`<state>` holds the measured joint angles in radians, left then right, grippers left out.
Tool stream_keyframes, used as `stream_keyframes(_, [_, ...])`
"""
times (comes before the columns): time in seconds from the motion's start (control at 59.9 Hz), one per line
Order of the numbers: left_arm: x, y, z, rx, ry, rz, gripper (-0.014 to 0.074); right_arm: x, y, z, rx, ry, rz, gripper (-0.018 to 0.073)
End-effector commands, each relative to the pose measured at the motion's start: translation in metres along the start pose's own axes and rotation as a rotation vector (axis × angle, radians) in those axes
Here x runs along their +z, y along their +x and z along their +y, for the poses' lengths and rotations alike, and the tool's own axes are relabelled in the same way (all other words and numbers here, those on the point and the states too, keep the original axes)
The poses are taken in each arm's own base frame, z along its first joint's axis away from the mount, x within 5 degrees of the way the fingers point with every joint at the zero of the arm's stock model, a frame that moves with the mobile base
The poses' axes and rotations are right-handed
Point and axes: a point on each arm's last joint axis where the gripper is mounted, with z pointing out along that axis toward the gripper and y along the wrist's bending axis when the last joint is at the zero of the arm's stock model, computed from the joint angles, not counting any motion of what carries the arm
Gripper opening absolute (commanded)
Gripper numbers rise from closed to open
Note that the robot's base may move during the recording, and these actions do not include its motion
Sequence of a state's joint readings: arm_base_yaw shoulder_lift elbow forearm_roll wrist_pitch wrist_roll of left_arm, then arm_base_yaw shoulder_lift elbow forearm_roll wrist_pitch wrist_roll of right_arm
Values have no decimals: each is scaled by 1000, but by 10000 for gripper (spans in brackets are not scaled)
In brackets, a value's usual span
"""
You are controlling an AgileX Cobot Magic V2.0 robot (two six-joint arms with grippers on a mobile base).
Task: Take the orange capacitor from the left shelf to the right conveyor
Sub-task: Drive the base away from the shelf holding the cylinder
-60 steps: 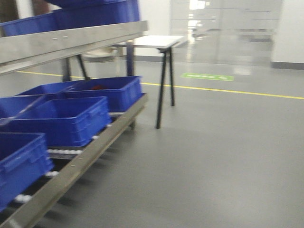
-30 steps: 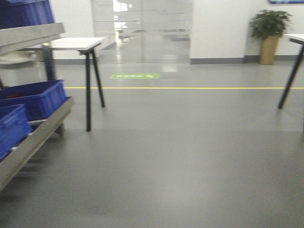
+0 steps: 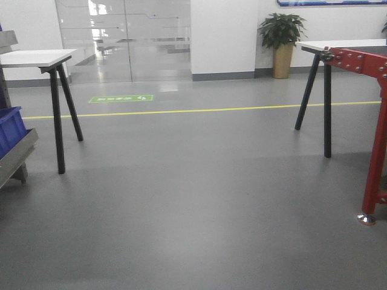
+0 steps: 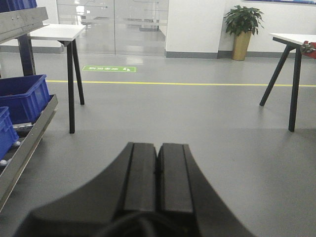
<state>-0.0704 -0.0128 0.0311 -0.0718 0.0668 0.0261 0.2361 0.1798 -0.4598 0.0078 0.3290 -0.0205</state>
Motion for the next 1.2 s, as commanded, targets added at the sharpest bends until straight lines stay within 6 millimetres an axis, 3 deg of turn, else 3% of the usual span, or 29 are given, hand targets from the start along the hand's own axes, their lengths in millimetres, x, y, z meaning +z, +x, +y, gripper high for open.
stream_keyframes(0.0, [-2,-10,0,-4,4,-106,-127,-1,-16,-1,-7,7,-102,49])
stream_keyframes(1.185, [-1,-9,0,-4,4,-99,-127,1,-16,-1,-7,7,-94,49])
